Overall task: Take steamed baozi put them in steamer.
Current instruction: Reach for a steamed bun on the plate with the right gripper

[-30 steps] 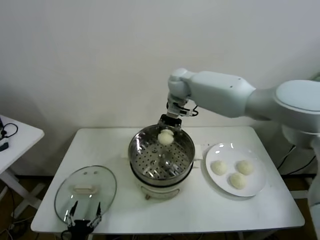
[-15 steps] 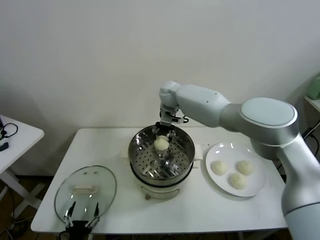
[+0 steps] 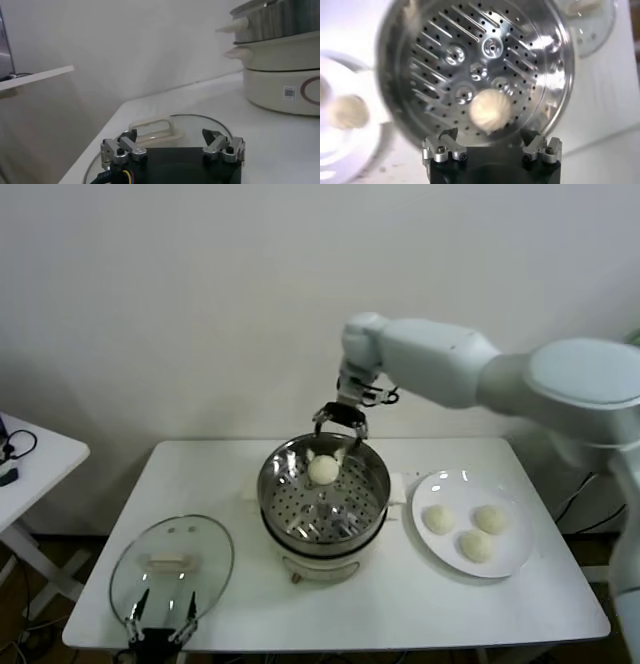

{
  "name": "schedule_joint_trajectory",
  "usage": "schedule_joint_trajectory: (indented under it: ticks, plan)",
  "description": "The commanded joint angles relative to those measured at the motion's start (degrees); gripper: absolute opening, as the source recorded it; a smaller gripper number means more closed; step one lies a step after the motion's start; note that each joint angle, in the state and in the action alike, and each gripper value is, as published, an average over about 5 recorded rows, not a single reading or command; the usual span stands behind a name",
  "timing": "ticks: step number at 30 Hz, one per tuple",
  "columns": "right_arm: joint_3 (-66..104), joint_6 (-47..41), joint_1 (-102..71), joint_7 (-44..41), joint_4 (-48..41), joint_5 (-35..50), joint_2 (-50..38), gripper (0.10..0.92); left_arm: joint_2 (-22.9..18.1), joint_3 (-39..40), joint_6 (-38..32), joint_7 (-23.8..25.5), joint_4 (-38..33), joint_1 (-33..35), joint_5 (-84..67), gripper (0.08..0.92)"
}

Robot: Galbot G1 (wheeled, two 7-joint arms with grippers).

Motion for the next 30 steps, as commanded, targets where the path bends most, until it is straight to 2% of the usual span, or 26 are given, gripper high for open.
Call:
schedule_joint_trajectory:
  ticks: [1, 5, 12, 21, 30]
  plan:
    - [-20.2, -28.25, 15.27, 5.26, 19.31, 19.83, -16.56, 0.823, -0.29, 0.22, -0.17, -0.08, 0.24, 0.0, 0.33, 0.823]
    - [-23.82, -37.12, 13.6, 10.63, 24.55, 16.63, -24.45, 0.823, -0.39, 0.82, -0.38, -0.16, 0.83, -0.18, 0.8, 0.823]
    - [-16.66, -42.55, 1.62, 14.31, 26.37, 12.88, -31.52, 0.823, -0.39, 1.12, -0.21, -0.14, 1.27, -0.5, 1.3, 0.823]
    - [1.37, -43.09, -20.08, 17.0, 14.32, 7.39, -27.42, 0.823, -0.16, 1.09, -0.44, -0.14, 2.5, -0.42, 2.11, 0.823]
    - [6.37, -42.15, -25.21, 17.16, 7.5, 3.66, -23.36, 0.823, 0.06, 0.75, -0.52, -0.21, 2.98, -0.33, 2.18, 0.823]
